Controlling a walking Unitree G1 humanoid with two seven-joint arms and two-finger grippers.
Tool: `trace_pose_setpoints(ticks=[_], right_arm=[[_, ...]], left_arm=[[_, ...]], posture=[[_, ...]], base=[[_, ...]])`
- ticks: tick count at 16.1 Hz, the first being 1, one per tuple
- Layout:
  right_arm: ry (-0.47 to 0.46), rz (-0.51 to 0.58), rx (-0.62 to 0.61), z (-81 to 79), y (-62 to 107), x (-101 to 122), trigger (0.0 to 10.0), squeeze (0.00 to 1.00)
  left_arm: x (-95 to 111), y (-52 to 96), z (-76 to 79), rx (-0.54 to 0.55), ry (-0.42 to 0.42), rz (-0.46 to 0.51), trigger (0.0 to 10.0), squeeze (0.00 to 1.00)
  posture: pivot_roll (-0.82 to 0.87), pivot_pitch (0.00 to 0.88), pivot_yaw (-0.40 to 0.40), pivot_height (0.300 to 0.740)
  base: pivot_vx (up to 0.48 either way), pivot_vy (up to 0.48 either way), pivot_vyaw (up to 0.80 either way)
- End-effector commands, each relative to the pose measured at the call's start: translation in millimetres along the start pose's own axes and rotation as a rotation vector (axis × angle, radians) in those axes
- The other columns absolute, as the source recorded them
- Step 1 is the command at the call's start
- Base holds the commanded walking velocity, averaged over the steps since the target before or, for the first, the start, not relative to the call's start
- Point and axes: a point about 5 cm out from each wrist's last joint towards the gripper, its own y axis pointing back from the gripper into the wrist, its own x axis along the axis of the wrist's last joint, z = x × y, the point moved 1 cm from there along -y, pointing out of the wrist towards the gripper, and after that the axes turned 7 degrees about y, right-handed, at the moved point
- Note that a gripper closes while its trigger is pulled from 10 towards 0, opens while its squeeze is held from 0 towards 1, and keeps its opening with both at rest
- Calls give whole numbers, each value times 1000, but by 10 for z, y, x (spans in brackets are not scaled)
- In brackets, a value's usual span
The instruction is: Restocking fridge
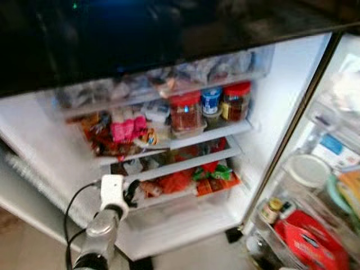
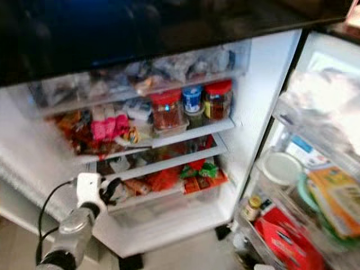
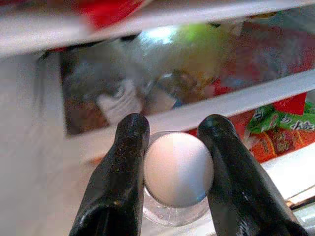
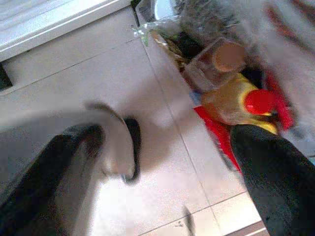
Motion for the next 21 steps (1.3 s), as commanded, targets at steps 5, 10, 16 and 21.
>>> trace_pose_setpoints(ticks=[5,10,16,21], right_arm=[[-21,-8,-4,20,10,-37,10000,0],[-15,-6,3,8,7,-28,10000,0],[-1,-17,8,10,10,-47,10000,0],[-7,-4,9,5,13,-46,10000,0]], left_arm=[[23,-2,33,-35,-37,12,10000,0],[56,2,23,-41,-77,31,10000,0],[77,-5,36,-56,-111,39,10000,0],[155,-39,112,-106,-188,67,10000,0]], posture=[[-54,22,62,740],[-52,28,68,740],[-53,31,66,698],[-55,32,67,663]], base=[[0,0,0],[0,0,0],[0,0,0],[0,0,0]])
